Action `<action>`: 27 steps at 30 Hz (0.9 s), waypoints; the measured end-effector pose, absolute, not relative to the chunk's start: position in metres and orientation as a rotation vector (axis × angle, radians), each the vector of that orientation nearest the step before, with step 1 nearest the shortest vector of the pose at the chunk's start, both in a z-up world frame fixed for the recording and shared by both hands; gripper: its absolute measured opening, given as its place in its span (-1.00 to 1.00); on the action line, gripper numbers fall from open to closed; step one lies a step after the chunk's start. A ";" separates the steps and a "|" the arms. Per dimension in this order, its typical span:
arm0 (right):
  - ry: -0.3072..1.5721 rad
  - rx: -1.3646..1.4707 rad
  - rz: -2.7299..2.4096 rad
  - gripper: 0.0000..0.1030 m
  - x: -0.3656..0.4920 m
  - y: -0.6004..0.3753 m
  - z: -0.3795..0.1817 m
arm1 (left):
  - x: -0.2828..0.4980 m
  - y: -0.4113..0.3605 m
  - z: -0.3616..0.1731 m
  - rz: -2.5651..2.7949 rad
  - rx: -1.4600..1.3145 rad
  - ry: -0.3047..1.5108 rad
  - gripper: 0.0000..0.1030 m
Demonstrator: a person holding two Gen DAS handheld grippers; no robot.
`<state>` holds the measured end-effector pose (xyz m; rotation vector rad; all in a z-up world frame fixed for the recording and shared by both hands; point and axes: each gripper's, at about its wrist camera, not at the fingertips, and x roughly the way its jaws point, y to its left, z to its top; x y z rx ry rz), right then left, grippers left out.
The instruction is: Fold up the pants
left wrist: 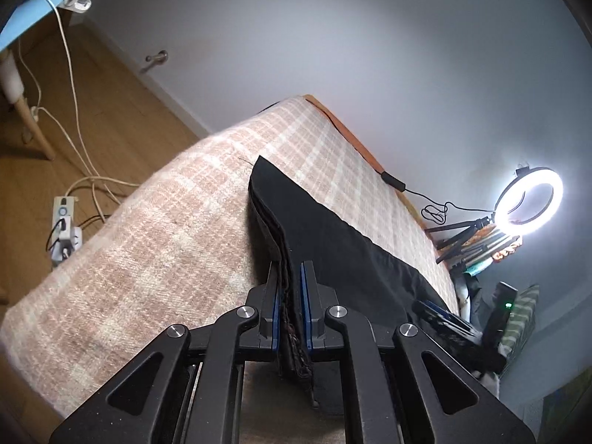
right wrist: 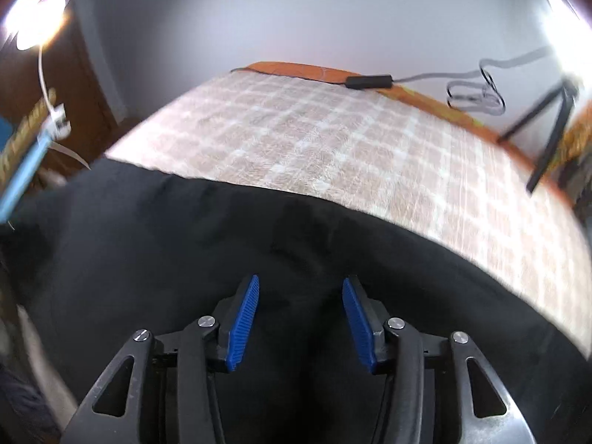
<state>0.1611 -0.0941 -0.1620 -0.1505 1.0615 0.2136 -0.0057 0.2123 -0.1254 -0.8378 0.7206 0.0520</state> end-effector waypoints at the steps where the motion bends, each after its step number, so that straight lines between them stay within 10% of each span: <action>1: 1.062 -0.101 0.227 0.00 0.157 -0.096 -0.157 | -0.006 0.212 -0.126 0.058 -0.836 0.724 -0.88; 13: 0.997 0.317 0.417 0.44 0.090 -0.114 -0.113 | 0.017 0.108 -0.084 -0.198 -0.598 0.710 -0.88; 27: 1.108 0.683 0.513 0.22 0.118 -0.114 -0.171 | 0.036 0.027 -0.113 -0.305 -0.507 0.847 -0.88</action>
